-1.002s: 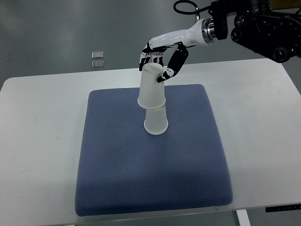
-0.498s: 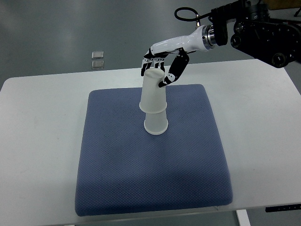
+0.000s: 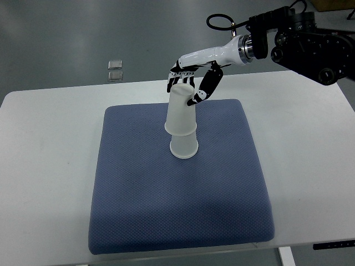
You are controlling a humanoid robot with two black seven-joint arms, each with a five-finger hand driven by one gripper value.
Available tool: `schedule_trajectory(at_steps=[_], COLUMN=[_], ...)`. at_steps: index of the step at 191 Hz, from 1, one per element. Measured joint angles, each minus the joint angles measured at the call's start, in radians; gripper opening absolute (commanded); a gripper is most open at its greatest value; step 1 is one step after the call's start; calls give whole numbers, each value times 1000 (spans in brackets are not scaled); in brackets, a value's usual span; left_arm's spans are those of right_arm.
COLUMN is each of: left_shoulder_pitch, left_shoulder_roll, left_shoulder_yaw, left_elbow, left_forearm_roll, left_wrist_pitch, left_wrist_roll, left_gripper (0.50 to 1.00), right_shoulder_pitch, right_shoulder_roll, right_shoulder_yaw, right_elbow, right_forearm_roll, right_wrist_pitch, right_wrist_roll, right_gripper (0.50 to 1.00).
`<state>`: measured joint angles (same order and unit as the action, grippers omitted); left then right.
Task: Stack paper cups
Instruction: 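Lower the held cup onto the upside-down cup on the pad, then open the right hand and release the stacked cup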
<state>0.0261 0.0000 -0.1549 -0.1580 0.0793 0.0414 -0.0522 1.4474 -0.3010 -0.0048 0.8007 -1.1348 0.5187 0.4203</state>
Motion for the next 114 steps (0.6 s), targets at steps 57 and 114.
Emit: schedule_trajectory(at_steps=[57,114], left_shoulder_pitch=[0,0], left_shoulder_roll=[0,0], left_shoulder_yaw=[0,0], left_elbow=[0,0], left_forearm_roll=[-1,0], left_wrist_pitch=[0,0], left_wrist_roll=[0,0], left_gripper=[1000,1000], right_shoulder_pitch=[-1,6], right_shoulder_roll=[2,-6], right_shoulder_yaw=[0,2], right_elbow=[0,0], right_forearm_roll=[3,4], right_wrist_pitch=[27,73], right_wrist_roll=[0,2], right_gripper=[832,893])
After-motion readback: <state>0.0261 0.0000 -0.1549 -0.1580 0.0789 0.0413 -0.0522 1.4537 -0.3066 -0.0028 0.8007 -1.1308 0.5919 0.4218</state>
